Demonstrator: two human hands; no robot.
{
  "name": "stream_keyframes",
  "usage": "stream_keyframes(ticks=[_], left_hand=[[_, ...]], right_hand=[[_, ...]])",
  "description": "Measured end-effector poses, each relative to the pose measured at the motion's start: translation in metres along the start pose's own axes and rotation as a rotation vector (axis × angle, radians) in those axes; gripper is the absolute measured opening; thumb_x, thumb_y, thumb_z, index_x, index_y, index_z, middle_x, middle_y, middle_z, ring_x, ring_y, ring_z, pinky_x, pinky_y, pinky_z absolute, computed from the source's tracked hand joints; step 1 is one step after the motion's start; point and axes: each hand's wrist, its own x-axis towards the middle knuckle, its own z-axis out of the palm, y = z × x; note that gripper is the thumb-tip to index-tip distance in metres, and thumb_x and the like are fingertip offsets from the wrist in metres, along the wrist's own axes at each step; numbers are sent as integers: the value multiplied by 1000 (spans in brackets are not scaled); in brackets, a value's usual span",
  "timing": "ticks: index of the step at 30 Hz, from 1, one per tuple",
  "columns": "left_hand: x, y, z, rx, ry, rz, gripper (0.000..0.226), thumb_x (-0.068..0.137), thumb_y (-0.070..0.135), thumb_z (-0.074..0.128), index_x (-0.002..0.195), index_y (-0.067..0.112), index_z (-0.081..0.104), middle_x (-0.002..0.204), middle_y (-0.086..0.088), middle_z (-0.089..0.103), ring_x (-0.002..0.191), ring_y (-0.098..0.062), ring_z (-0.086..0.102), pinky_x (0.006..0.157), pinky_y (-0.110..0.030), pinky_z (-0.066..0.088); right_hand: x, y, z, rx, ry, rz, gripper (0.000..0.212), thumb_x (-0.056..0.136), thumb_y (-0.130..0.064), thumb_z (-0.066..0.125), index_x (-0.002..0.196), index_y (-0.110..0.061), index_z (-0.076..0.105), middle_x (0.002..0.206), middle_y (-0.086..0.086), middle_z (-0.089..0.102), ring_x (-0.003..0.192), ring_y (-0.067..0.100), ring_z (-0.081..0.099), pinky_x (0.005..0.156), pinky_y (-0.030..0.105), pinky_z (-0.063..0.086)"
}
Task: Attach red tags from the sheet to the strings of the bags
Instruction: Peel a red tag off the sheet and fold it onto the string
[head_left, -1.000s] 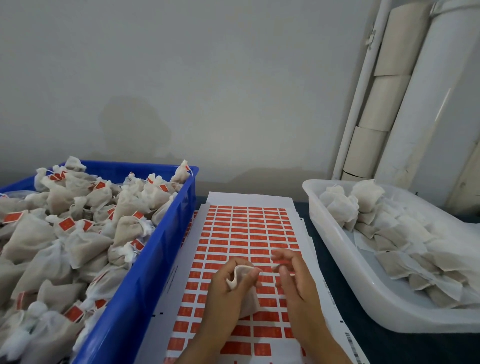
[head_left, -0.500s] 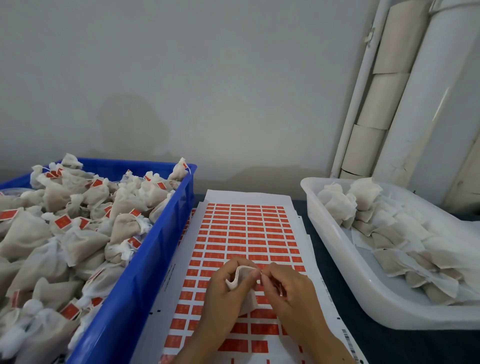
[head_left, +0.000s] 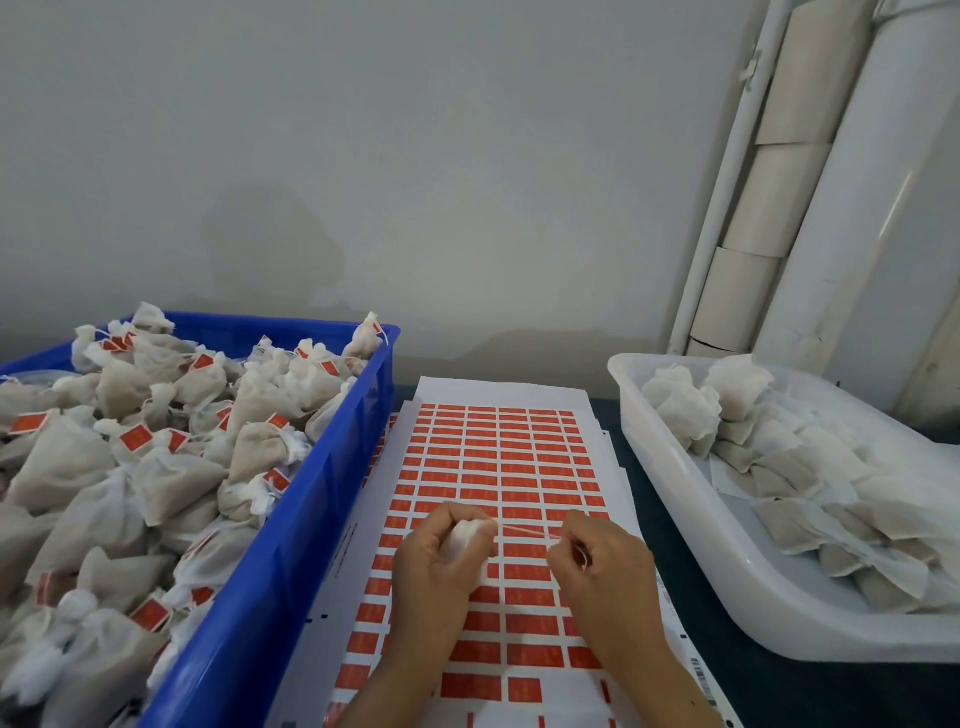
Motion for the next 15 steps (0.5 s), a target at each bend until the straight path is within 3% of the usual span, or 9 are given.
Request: stream_keyframes(ticks=[4,12,15], left_hand=[[1,-2,0,-2,12,-6,4,83,29,65,81,29,61,78,30,61,84,6,58,53,0,42],[3,-5,0,2,-69,-35,5,84,31,64,84,28,60,82,35,60,84,14,54,60,-8,41],[3,-6,1,-1,-65,-84,5,84,32,64,84,29,60,79,32,60,82,5,58,59,-8,40]], right_hand=[[1,2,-2,26,3,38,25,88,-33,55,64,-36,45,69,-33,50,65,-1,59,65,2,32],[1,8,3,-26,-42,78,25,89,-37,52,65,-36,45,68,-33,48,65,-1,58,64,1,32],[3,7,2,24,-21,98,22,90,-37,51,68,-36,47,73,-33,52,66,-1,60,67,4,38]])
